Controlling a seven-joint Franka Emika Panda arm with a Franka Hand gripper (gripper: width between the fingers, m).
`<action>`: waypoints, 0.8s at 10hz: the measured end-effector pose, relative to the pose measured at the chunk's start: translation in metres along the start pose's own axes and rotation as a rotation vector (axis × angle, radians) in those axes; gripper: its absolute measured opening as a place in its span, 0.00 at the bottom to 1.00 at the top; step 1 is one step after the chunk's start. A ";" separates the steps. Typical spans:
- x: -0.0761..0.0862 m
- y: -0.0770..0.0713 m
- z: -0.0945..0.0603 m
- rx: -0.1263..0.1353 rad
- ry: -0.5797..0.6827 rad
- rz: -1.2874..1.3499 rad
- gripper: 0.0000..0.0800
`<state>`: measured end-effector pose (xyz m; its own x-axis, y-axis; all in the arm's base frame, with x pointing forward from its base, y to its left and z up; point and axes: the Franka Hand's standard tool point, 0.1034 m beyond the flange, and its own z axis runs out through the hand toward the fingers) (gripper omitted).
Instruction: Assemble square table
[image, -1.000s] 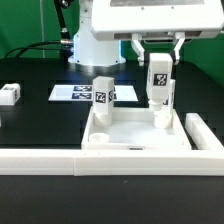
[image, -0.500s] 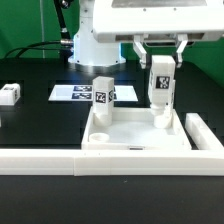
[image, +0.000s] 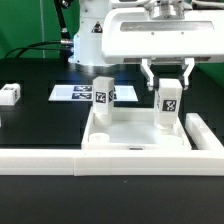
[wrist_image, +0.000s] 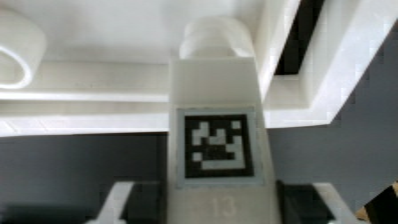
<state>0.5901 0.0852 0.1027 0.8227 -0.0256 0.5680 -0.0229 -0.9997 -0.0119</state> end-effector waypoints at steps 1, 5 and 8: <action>-0.001 0.000 0.002 -0.001 -0.002 -0.001 0.36; 0.010 -0.006 -0.003 0.012 -0.015 0.003 0.36; 0.015 -0.007 -0.006 0.016 -0.012 0.004 0.36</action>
Offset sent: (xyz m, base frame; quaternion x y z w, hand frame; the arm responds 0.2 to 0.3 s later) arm 0.0071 0.0043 0.0196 -0.0076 -0.0229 0.0066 0.9997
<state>0.5994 0.0923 0.1162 0.8294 -0.0297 0.5578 -0.0172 -0.9995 -0.0276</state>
